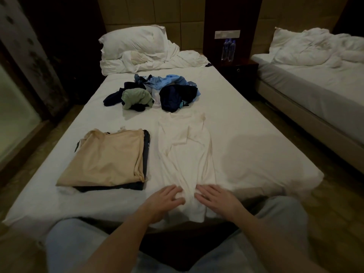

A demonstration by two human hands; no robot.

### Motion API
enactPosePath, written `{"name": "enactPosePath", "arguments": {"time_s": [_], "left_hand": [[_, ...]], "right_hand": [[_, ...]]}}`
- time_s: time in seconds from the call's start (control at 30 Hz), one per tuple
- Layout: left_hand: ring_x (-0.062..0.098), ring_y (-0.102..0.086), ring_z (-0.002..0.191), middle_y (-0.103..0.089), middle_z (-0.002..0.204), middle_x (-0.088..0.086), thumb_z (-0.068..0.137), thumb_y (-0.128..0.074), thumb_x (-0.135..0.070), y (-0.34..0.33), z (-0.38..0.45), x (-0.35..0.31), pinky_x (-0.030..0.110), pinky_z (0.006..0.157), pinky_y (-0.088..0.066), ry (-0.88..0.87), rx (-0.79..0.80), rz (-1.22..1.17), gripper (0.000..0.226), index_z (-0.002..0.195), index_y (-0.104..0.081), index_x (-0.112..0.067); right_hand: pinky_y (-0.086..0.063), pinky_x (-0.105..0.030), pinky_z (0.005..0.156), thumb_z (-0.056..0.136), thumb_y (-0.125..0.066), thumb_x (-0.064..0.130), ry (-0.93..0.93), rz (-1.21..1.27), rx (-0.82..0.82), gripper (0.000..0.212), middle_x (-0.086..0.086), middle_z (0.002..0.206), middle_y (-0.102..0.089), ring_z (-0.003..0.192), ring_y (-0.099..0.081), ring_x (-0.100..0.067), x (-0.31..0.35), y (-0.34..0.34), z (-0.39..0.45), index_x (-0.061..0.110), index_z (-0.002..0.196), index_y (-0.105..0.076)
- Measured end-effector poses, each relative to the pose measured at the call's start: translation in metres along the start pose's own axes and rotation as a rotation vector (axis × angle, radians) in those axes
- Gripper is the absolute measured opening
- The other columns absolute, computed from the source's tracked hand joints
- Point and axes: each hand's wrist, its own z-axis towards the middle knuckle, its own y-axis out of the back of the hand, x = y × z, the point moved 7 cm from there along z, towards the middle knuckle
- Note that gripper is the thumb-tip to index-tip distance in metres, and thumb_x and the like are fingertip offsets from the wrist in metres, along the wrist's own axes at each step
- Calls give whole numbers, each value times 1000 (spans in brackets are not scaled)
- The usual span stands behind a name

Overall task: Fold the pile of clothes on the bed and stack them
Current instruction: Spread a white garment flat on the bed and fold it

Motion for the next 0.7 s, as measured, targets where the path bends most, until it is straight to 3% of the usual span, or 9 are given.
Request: {"name": "enactPosePath", "arguments": {"time_s": [0.07,0.13,0.2,0.4,0.47,0.53,0.6,0.7], "left_hand": [[39,-19,146,-16,160,18,81,-74,-21,3,4,-5,48,120,-18,45,4,65,80,146,-27,-26],[42,-47,128,-44,144,20,52,-91,-42,1,8,-7,51,106,-41,104,34,38,96,134,-42,-27],[38,-61,109,-56,126,17,29,-93,-47,-11,14,-9,48,91,-53,104,-4,1,101,120,-51,-31],[23,-59,116,-60,129,3,78,-64,-41,14,5,-4,38,98,-50,130,-387,-156,33,109,-70,-31],[18,-57,118,-58,134,-1,91,-51,-32,24,-6,20,33,104,-44,241,-494,-406,35,121,-67,-21],[17,-61,105,-65,117,-3,100,-48,-27,30,-19,51,35,96,-48,470,-558,-837,25,115,-65,-17],[23,-64,91,-69,97,3,102,-50,-26,33,-25,73,44,87,-52,631,-631,-1264,20,99,-66,-16],[19,-64,105,-70,110,0,102,-49,-13,47,-19,92,37,98,-49,710,-679,-1627,21,116,-64,-18]], "right_hand": [[-49,-41,100,56,-89,39,10,-43,-20,101,-11,144,-52,128,-52,-27,3,-6,6,15,139,-36],[-50,-42,98,61,-86,38,7,-63,-57,91,-12,142,-52,126,-50,-27,8,-7,12,15,137,-40],[-51,-42,94,66,-82,35,4,-88,-120,79,-12,140,-53,123,-53,-27,12,-8,14,15,133,-44],[-54,-27,76,58,-81,35,29,102,-324,60,-1,113,-70,96,-68,-19,-6,17,14,23,113,-61],[-54,-28,71,75,-64,32,-96,358,-339,43,-4,105,-71,89,-69,-25,-27,29,19,19,116,-60],[-53,-35,86,93,-47,31,-304,709,-291,41,-14,120,-67,106,-65,-32,-49,34,26,16,130,-57],[-48,-38,96,101,-47,31,-452,1017,-259,36,-12,130,-62,116,-60,-30,-64,42,30,22,137,-50],[-45,-38,101,102,-50,34,-585,1293,-344,32,1,130,-62,118,-56,-19,-86,61,37,24,132,-57]]}}
